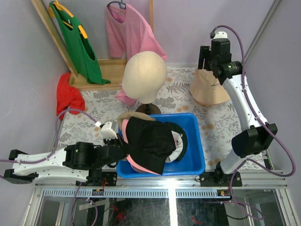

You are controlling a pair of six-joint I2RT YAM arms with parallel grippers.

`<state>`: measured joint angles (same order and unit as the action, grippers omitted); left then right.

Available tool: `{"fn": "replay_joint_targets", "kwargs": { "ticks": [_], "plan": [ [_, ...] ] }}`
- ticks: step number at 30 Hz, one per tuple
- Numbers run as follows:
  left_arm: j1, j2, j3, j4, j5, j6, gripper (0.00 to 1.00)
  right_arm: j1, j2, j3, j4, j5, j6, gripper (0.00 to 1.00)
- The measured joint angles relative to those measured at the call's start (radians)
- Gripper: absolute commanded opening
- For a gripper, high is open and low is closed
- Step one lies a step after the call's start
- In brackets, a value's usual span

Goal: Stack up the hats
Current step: Stack the hat on the hat.

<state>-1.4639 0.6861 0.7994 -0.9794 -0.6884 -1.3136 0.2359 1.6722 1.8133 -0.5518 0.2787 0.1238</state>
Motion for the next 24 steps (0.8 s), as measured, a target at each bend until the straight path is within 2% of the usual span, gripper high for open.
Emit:
{"fn": "replay_joint_targets", "kwargs": {
  "ticks": [6, 14, 24],
  "plan": [
    [0.000, -0.011, 0.000, 0.003, 0.009, 0.014, 0.00, 0.000, -0.076, 0.009, -0.042, 0.000, 0.020, 0.72],
    [0.000, -0.011, 0.000, 0.011, 0.020, 0.028, 0.00, 0.000, -0.082, -0.029, -0.035, -0.002, 0.031, 0.67],
    [0.000, -0.025, -0.006, 0.023, 0.031, 0.028, 0.00, -0.001, -0.071, -0.262, 0.029, 0.047, 0.018, 0.67]
  ]
}}
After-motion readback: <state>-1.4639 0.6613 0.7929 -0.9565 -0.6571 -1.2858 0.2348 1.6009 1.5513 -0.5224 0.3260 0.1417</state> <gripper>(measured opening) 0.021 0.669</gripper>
